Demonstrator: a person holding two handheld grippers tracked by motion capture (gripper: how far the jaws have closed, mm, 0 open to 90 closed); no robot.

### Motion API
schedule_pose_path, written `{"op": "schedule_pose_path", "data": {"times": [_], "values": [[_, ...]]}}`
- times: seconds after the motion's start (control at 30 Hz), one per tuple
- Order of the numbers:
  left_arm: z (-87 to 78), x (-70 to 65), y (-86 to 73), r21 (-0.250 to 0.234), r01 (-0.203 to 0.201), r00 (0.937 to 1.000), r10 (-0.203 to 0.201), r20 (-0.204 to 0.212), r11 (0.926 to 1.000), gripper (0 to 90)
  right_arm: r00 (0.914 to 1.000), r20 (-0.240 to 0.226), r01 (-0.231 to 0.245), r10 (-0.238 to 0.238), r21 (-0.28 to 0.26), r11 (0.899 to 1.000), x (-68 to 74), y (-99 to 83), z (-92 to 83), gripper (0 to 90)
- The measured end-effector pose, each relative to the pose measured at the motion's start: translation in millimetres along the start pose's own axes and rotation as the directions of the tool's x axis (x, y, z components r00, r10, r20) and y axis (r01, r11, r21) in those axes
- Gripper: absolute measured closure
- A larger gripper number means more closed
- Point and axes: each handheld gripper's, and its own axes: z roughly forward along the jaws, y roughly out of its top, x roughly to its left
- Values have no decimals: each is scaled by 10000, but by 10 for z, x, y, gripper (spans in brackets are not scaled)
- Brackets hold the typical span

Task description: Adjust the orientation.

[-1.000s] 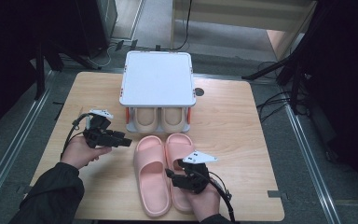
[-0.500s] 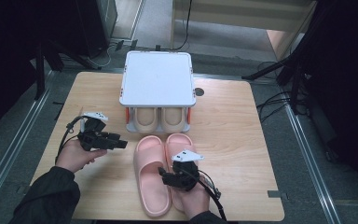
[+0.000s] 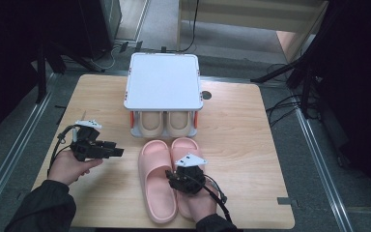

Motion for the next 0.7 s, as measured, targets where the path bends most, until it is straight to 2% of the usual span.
{"op": "schedule_pose_path", "data": {"times": [0.07,0.23,0.47,0.6,0.7], "values": [[-8,4,-9,-4,33,10000,-33,-24,10000,454,10000,12,-27,27,25,10000,-2,3,-10,620],[-16,16,-10,-55,28,10000,-29,-9,10000,455,9995,-139,-296,297,63,9995,-33,7,-28,656],[-19,15,-3,-83,23,10000,-23,15,10000,455,9971,-683,-340,350,157,9993,-15,24,-115,759],[-29,21,-5,-131,9,10000,-9,-2,9999,455,9946,-1025,-109,140,303,9995,-13,32,-158,779],[-39,27,-6,-147,12,10000,-12,0,9999,454,9887,-1476,307,-255,329,9990,-25,47,-188,789]]}}
